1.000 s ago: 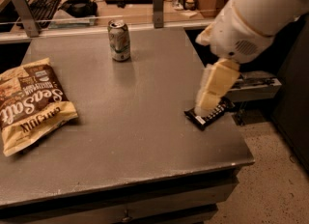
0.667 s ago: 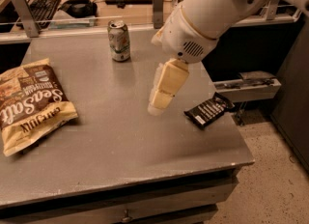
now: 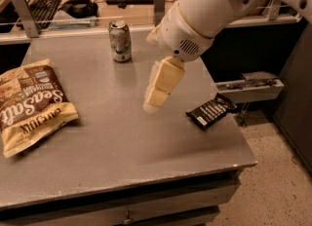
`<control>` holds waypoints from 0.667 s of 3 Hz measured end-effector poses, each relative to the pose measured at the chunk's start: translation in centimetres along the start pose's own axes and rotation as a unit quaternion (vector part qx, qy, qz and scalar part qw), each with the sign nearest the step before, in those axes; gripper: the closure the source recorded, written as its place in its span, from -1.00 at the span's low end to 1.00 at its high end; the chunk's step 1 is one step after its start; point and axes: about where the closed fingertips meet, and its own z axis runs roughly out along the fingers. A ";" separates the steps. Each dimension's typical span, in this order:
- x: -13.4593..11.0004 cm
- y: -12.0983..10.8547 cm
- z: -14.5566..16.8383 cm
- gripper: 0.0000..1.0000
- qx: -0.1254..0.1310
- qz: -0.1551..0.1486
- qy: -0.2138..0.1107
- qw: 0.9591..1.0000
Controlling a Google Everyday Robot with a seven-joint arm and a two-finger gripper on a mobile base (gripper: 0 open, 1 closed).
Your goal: Move brown chip bag near rxbar chocolate
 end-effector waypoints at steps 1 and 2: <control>-4.0 -0.2 4.1 -1.00 -0.026 -0.015 -0.045 0.999; -8.7 0.4 9.9 -1.00 -0.057 -0.025 -0.083 0.995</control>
Offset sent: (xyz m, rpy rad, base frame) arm 0.0055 0.2152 -0.0655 0.2247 0.1241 0.2073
